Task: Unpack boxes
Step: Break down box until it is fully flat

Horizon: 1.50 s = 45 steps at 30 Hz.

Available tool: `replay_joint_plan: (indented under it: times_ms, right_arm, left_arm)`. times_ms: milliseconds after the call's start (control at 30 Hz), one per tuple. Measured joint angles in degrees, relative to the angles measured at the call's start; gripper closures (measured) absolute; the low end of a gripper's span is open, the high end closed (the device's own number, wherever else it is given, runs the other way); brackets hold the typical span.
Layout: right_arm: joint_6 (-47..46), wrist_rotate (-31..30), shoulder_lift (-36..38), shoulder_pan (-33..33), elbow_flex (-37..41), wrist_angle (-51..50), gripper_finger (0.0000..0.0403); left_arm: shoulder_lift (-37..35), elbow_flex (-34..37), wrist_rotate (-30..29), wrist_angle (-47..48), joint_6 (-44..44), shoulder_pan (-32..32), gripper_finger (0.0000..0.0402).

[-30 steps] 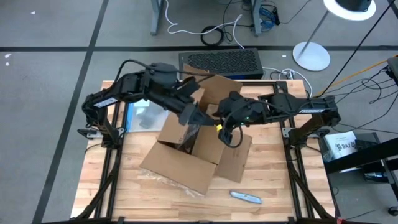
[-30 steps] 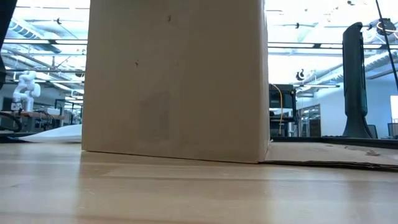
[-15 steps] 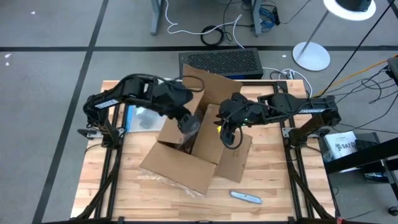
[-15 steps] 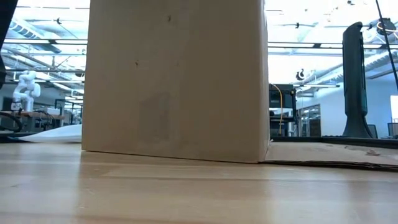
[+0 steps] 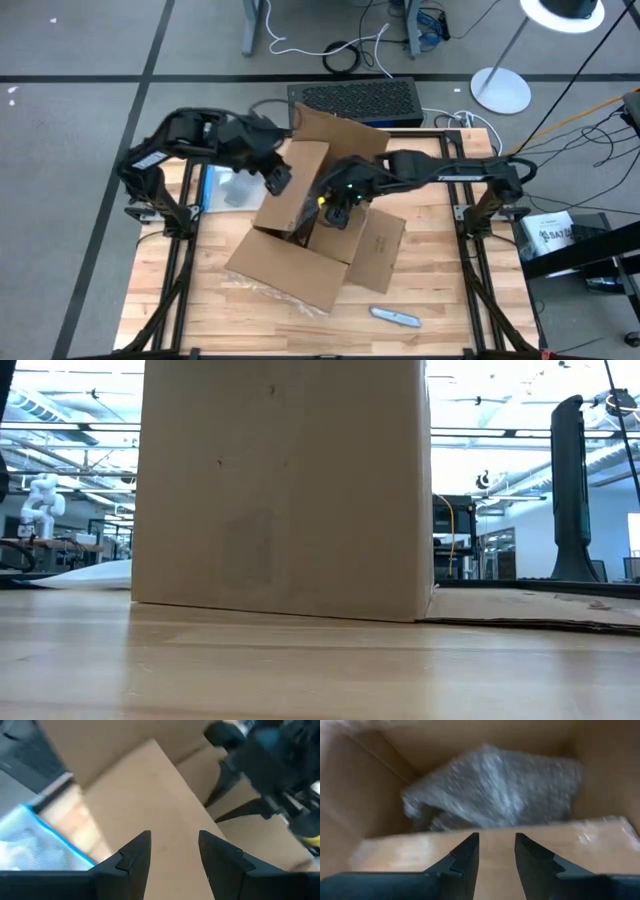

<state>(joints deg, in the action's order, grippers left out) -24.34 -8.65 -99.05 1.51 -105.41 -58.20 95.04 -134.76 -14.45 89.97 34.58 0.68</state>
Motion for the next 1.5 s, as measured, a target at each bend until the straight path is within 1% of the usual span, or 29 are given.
replay_joint_plan:
  times_ms: [167, 267, 367, 500, 700, 767, 833, 933, 1033, 1200, 1267, 1367, 1400, 1500]
  right_arm:
    - [2.6, -0.4, -1.0, -0.4, 0.0, -4.8, 0.0287]
    - [3.6, -0.4, -1.1, -0.4, 0.4, -5.3, 0.0287]
    - [3.8, -0.4, -1.0, -0.4, 0.7, -5.7, 0.0287]
    - [3.9, -0.5, -1.0, -0.3, 0.7, -6.2, 0.0287]
    - [4.1, -0.5, -1.0, -0.3, 0.7, -9.4, 0.0287]
    - [4.4, -0.4, -1.0, -0.3, 0.7, -10.4, 0.0287]
    - [4.5, -0.2, -1.0, -0.5, 0.7, -11.0, 0.0287]
    - [4.4, 2.1, -1.1, -1.9, 0.7, -10.3, 0.0289]
    - [3.5, 5.8, -1.4, -3.8, 0.7, -9.2, 0.0300]
    - [2.8, 7.5, -2.0, -5.8, 0.7, -9.0, 0.0321]
    - [3.1, 7.6, -2.3, -6.5, 0.7, -9.2, 0.0326]
    - [3.6, 7.5, -3.0, -7.4, 0.7, -11.7, 0.0327]
    - [4.0, 7.3, -3.1, -7.6, 0.7, -13.4, 0.0327]
    - [5.2, 6.9, -3.6, -7.2, 0.7, -17.3, 0.0327]
  left_arm:
    - [-1.4, 0.6, -8.2, -0.1, -0.8, 0.0, 0.0231]
    - [-2.9, 4.7, -11.7, 0.0, -0.4, 0.1, 0.0231]
    - [-4.6, 12.0, -12.6, -1.6, 1.0, -0.1, 0.0231]
    - [-7.3, 23.5, -11.5, -8.5, 2.2, -2.0, 0.0231]
    - [-18.6, 39.7, -12.4, -25.8, 5.8, -2.9, 0.0231]
    - [-22.6, 44.4, -12.2, -29.1, 6.2, -2.9, 0.0231]
    - [-25.6, 47.7, -11.7, -28.9, 6.9, -3.0, 0.0231]
    - [-27.9, 51.1, -11.4, -24.6, 10.8, -3.8, 0.0231]
    - [-28.8, 52.2, -12.9, -22.2, 13.1, -4.7, 0.0231]
    - [-30.5, 52.2, -14.3, -27.5, 12.7, -5.6, 0.0231]
    - [-30.5, 52.8, -15.4, -27.4, 12.5, -5.6, 0.0231]
    - [-30.4, 56.3, -15.1, -26.7, 13.2, -5.6, 0.0231]
    - [-30.3, 57.8, -14.1, -27.1, 14.0, -5.6, 0.0231]
    - [-30.1, 62.7, -11.7, -31.8, 17.0, -5.9, 0.0231]
